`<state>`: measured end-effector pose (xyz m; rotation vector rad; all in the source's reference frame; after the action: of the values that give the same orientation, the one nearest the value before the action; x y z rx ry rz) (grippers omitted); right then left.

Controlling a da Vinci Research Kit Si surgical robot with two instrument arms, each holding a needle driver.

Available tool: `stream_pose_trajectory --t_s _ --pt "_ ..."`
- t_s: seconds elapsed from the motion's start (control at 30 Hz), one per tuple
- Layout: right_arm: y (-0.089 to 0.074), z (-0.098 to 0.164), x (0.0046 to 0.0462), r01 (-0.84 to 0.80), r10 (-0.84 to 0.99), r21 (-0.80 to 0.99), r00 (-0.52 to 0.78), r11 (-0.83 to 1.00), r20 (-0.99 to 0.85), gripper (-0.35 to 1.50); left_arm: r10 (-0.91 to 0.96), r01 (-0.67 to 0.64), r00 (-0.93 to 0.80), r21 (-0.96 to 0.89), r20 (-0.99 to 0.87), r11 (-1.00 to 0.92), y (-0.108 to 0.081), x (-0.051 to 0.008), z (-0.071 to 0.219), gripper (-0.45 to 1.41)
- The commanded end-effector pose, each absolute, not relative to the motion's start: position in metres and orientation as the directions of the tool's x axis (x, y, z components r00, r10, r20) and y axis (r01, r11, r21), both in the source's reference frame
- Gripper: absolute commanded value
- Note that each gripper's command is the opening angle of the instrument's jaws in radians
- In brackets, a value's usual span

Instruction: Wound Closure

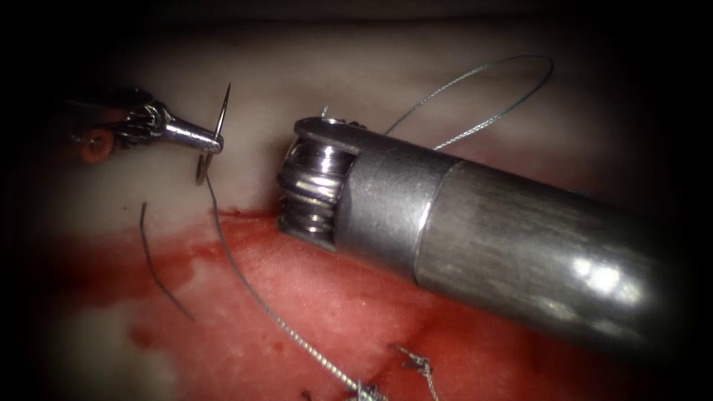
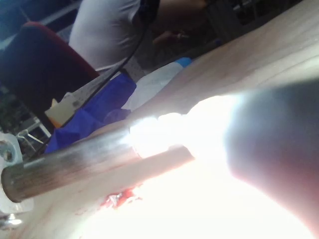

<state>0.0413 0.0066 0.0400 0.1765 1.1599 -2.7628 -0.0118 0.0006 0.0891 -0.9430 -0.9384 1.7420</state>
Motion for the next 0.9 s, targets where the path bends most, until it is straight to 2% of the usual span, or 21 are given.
stream_pose_trajectory --t_s 0.03,0.4,0.77,0.8,0.83,0.9 --pt "0.008 0.039 0.0405 0.174 -0.085 -0.7 -0.983 -0.693 -0.16 -0.35 0.938 -0.353 -0.283 -0.887 -0.202 -0.298 0.002 -0.0119 0.088 -0.45" --pt "0.01 0.039 0.0311 0.205 -0.1 -0.718 -0.977 -0.665 -0.186 -0.35 0.938 -0.353 -0.283 -0.887 -0.202 -0.298 0.002 -0.0119 0.088 -0.45" --pt "0.009 0.039 0.014 0.489 -0.455 -0.652 -0.858 -0.58 -0.238 -0.35 0.933 -0.36 -0.298 -0.882 -0.2 -0.304 0.002 -0.0122 0.088 -0.45" --pt "0.009 0.039 0.0126 0.503 -0.468 -0.651 -0.849 -0.568 -0.247 -0.35 0.933 -0.358 -0.3 -0.883 -0.199 -0.303 0.002 -0.0122 0.088 -0.45" --pt "0.009 0.039 0.0093 0.529 -0.488 -0.653 -0.831 -0.543 -0.267 -0.35 0.933 -0.359 -0.3 -0.883 -0.199 -0.303 0.002 -0.0122 0.088 -0.45" --pt "0.009 0.039 0.007 0.545 -0.5 -0.651 -0.82 -0.528 -0.28 -0.35 0.933 -0.359 -0.3 -0.883 -0.199 -0.303 0.002 -0.0122 0.088 -0.45"
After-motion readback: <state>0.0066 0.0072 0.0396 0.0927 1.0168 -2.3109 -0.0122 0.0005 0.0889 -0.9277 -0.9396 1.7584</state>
